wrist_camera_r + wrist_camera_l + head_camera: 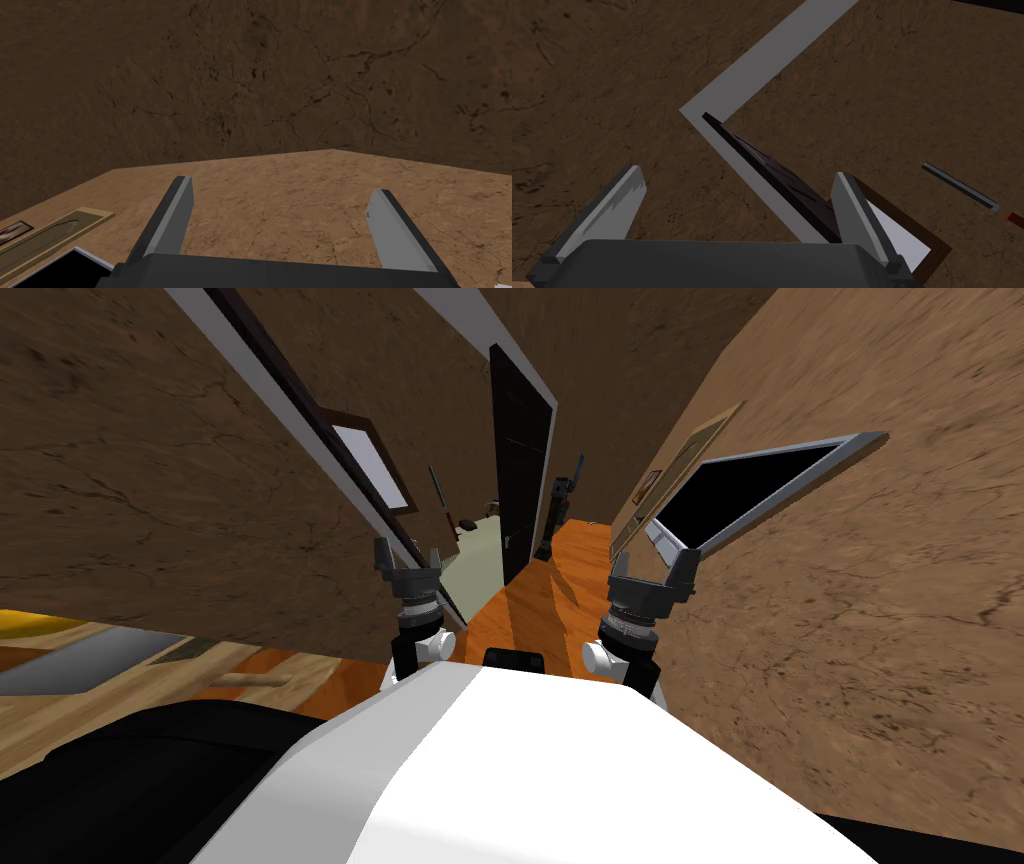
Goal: Push the door open
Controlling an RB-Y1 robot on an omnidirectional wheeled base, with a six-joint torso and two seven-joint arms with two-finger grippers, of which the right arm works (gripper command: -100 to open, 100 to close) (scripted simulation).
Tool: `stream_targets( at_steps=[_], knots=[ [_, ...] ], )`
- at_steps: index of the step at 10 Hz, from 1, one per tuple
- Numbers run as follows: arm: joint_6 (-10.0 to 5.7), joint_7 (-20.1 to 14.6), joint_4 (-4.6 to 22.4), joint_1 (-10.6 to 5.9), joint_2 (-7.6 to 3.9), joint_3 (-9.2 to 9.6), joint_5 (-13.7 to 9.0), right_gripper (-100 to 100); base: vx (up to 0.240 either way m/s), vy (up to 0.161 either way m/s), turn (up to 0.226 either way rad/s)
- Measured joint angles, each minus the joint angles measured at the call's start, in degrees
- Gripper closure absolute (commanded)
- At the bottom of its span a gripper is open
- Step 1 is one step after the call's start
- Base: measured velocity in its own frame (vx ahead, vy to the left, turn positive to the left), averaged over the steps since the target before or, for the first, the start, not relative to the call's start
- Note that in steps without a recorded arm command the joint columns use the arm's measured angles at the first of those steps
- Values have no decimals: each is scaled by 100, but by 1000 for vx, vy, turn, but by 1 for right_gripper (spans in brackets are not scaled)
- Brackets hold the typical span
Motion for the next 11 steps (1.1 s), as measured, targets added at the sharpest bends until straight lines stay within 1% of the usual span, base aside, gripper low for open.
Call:
stream_targets(
  at_steps=[1, 3, 4, 6, 8, 9, 10, 11],
  knots=[
    [-12, -1, 110, -53, -24, 63, 7, -100, 168, -1, -6],
    [-43, -5, 305, -100, -78, 237, 20, -100, 193, -13, -9],
    [-43, -18, 439, -176, -114, 294, 13, -100, 219, 5, -3],
    [-47, -39, 681, -273, -171, 468, 15, -100, 174, -17, -9],
    [-82, -61, 887, -325, -222, 623, 16, -100, 152, -13, -11],
    [-107, -59, 1078, -422, -227, 708, 23, -100, 224, -35, -13],
    [-101, -87, 1218, -494, -275, 784, 7, -100, 219, -37, -8],
    [-120, -90, 1392, -558, -280, 907, 21, -100, 207, -8, -7]
  ],
)
